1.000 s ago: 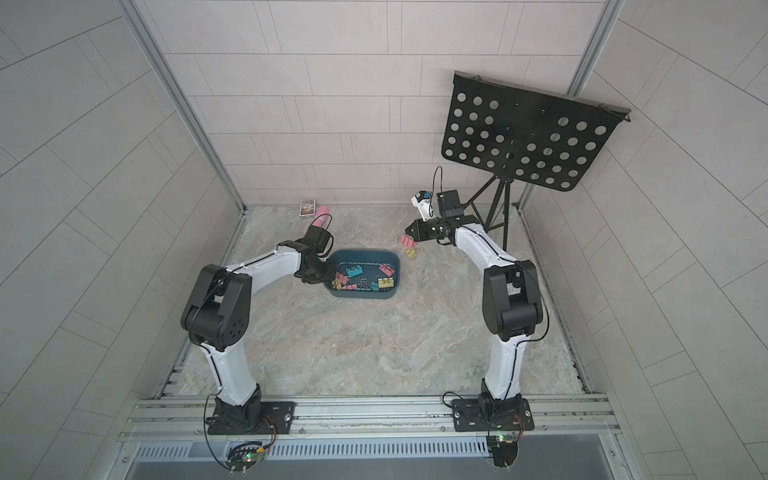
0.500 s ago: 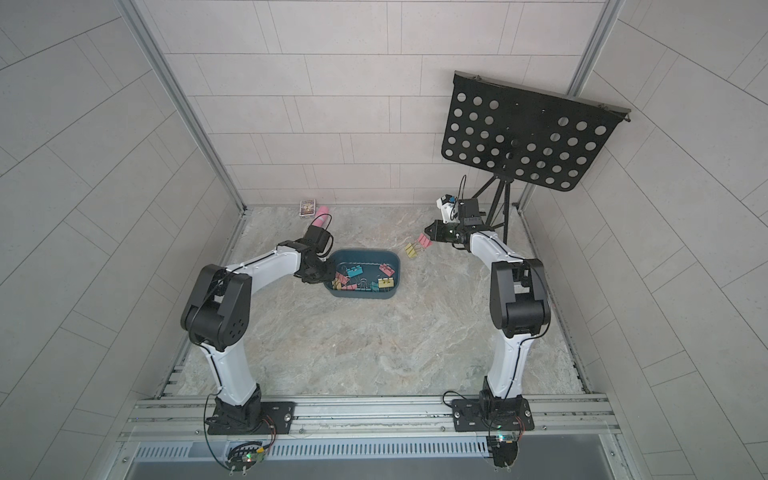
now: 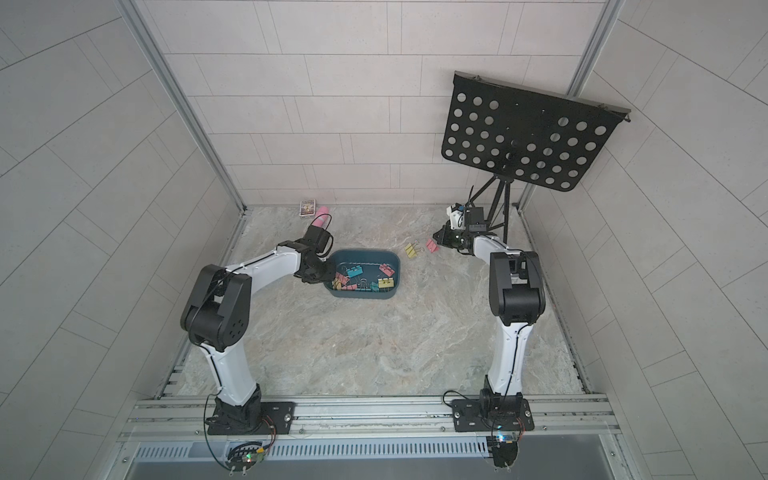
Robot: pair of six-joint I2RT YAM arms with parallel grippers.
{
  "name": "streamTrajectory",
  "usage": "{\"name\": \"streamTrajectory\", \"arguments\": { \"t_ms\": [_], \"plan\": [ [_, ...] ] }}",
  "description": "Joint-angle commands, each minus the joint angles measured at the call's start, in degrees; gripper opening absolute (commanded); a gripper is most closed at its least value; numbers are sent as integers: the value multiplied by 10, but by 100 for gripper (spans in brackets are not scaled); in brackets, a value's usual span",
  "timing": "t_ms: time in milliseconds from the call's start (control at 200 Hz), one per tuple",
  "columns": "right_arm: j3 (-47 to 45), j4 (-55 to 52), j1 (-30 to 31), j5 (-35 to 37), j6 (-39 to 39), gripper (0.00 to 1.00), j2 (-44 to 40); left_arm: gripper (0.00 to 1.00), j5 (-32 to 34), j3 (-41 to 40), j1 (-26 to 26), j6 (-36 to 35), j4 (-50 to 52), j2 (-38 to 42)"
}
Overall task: Take out the binder clips from the storage box
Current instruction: Place the binder clip at the center of the board.
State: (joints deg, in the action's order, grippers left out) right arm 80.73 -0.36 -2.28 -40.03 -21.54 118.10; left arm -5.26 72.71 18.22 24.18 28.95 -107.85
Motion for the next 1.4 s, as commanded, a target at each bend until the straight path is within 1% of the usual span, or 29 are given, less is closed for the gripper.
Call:
{"name": "streamTrajectory", "arguments": {
  "t_ms": [0,140,610,856,1111,1396],
  "plan": [
    [3,20,-2,10,-8,5,15,24,0,-8,-4,1,2,26],
    [4,43,-6,10,-24,6,24,24,1,-12,-4,0,2,30],
    [38,36,-16,-1,-61,5,61,24,2,-17,-3,0,2,33],
    [50,26,-22,-10,-70,5,74,24,2,-17,-5,0,4,34],
    [59,18,-24,-16,-78,7,85,24,3,-18,-4,-1,4,36],
    [67,2,-25,-12,-78,9,91,24,3,-18,-5,0,4,39]
  ]
}}
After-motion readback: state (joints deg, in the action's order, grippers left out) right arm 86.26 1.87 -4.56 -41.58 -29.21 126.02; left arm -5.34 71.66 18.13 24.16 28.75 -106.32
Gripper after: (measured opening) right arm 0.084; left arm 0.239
